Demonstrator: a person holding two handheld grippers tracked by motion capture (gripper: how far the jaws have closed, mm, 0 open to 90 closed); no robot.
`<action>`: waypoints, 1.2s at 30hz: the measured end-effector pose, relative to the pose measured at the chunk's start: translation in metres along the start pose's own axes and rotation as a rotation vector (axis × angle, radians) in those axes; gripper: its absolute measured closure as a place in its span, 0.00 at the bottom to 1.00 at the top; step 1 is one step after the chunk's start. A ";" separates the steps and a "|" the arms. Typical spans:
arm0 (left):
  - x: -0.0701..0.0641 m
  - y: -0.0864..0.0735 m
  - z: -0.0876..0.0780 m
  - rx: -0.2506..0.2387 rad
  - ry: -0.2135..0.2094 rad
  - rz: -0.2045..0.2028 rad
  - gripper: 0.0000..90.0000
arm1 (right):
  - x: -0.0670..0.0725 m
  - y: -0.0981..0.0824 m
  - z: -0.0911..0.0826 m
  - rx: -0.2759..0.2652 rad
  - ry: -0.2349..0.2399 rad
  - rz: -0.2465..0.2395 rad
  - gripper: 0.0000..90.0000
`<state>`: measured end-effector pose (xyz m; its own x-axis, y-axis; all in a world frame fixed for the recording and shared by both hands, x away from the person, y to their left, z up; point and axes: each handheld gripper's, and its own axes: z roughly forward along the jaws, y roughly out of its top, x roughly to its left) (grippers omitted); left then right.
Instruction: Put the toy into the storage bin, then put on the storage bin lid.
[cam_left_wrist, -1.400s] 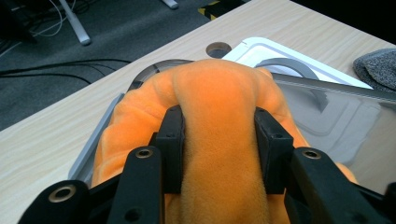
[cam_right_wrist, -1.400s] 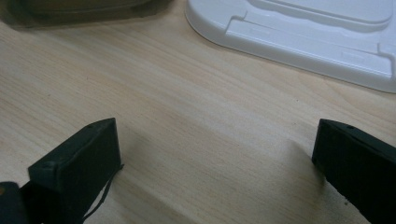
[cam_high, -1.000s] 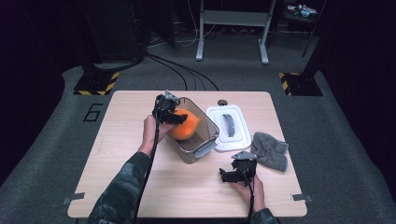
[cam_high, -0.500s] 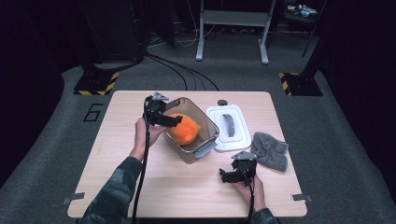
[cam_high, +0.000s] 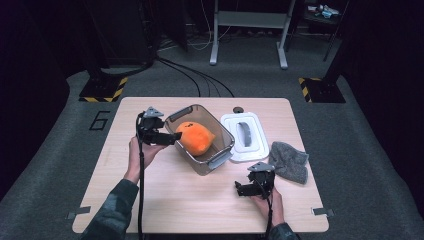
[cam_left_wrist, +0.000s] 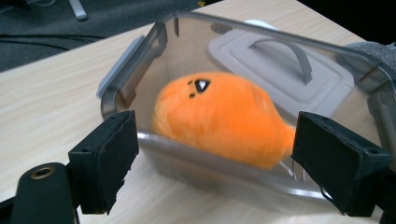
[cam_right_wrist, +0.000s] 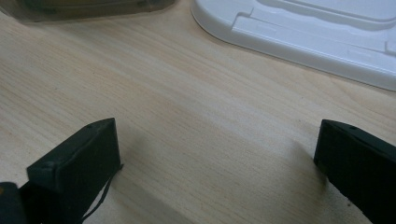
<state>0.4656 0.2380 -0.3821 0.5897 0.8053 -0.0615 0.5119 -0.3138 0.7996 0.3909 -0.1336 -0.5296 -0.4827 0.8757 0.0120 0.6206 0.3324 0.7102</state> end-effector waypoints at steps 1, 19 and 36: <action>0.001 -0.003 -0.002 0.002 0.002 -0.002 0.16 | 0.000 0.000 0.000 -0.001 0.000 -0.006 0.00; 0.014 -0.056 -0.020 0.001 0.066 -0.062 0.13 | -0.001 0.000 0.001 -0.006 0.002 -0.013 0.00; 0.043 -0.140 -0.010 0.068 0.188 -0.167 0.12 | 0.001 0.005 -0.004 0.042 0.031 -0.016 0.00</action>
<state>0.4136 0.3213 -0.4907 0.3705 0.9261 -0.0718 0.6366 -0.1969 0.7456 0.3915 -0.1324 -0.5235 -0.5114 0.8590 0.0229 0.6376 0.3614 0.6803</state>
